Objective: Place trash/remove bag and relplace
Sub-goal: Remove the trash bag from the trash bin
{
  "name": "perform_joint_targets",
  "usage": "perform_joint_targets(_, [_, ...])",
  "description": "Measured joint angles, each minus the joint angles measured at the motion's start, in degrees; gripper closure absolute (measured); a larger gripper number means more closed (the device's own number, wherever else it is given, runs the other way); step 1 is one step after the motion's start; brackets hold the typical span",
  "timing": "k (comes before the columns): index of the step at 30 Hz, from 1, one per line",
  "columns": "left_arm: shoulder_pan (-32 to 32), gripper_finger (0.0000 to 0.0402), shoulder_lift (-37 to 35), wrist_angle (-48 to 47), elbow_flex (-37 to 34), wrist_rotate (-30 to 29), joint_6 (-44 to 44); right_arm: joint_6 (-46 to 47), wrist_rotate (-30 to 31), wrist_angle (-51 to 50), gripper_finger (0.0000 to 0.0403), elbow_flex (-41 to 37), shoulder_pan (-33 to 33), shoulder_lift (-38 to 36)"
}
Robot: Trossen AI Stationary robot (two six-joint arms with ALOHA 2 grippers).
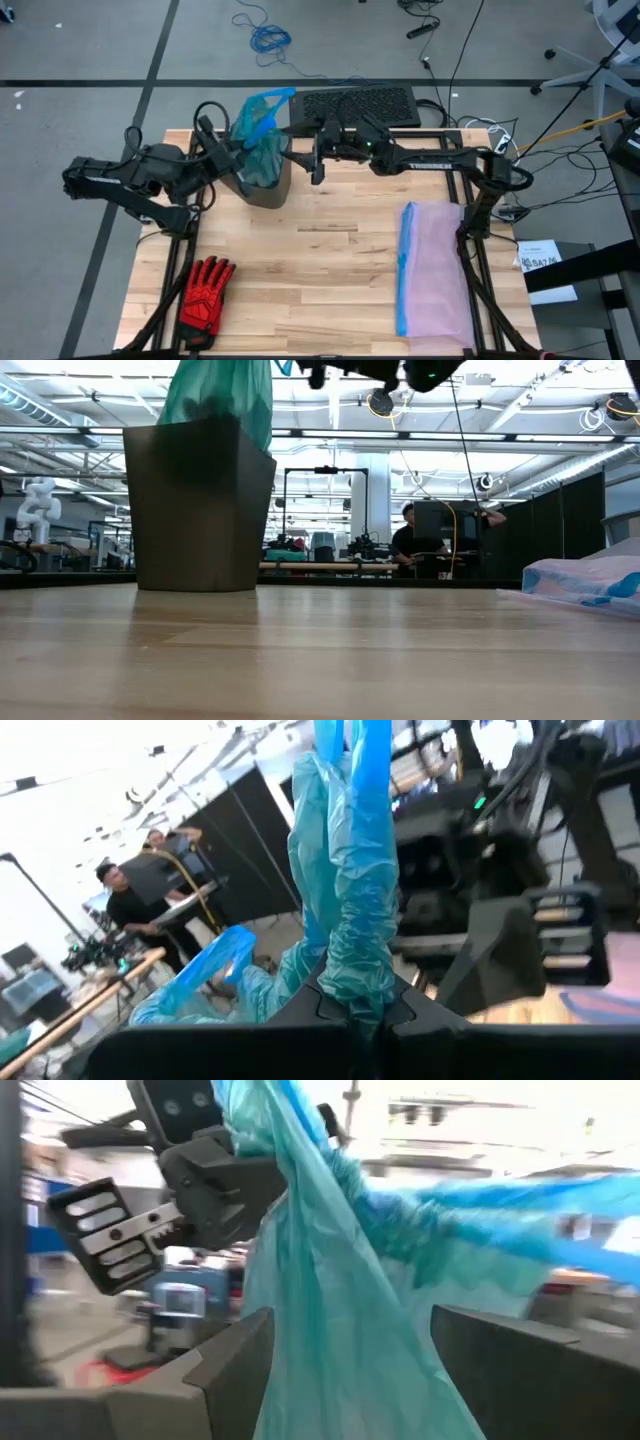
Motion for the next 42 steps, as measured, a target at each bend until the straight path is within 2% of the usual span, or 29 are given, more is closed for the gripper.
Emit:
perform_joint_targets(4, [0.11,0.0401,0.58,3.25,0.29,1.46,1.86,1.40,-1.79,-2.93,0.0139,9.55,0.05,5.93])
perform_joint_targets(11, [0.11,0.0401,2.20,3.38,1.45,1.59,2.50,1.05,-2.12,-13.72,0.0139,30.89,0.98,18.03])
perform_joint_targets(15, [0.10,0.0401,2.48,3.14,2.16,4.18,2.52,1.01,-2.73,-18.89,0.0139,42.29,1.86,24.98])
perform_joint_targets(18, [0.04,0.0401,2.46,3.14,2.29,5.89,2.49,1.11,-5.92,-19.91,0.0149,47.65,2.09,28.62])
perform_joint_targets(21, [0.03,0.0401,2.37,3.22,2.32,5.95,2.48,0.84,-7.41,-19.36,0.0195,49.29,2.09,30.09])
perform_joint_targets(23, [-0.05,0.0401,2.43,3.61,2.32,6.00,2.47,-0.44,-7.47,-19.20,0.0255,49.30,2.13,30.08])
perform_joint_targets(25, [-0.04,0.0401,2.48,3.90,2.32,6.00,2.47,-1.79,-7.11,-18.65,0.0338,49.33,2.34,30.01])
perform_joint_targets(26, [-0.04,0.0401,2.48,4.16,2.32,5.98,2.46,-2.44,-7.13,-18.47,0.0369,49.31,2.38,29.91])
perform_joint_targets(27, [-0.07,0.0399,2.48,4.33,2.32,6.13,2.46,-2.86,-7.09,-18.58,0.0384,49.31,2.51,29.88])
perform_joint_targets(31, [-0.37,0.0375,2.30,4.44,2.40,6.89,2.46,-3.45,-6.98,-20.96,0.0400,49.15,2.51,29.85])
perform_joint_targets(36, [-2.47,0.0330,0.96,2.34,2.40,6.22,2.44,-4.13,-6.43,-22.16,0.0402,49.11,2.03,29.35])
perform_joint_targets(42, [-4.61,0.0290,-0.19,0.49,2.40,2.45,1.08,-7.83,-6.01,-26.89,0.0403,49.11,1.59,26.12])
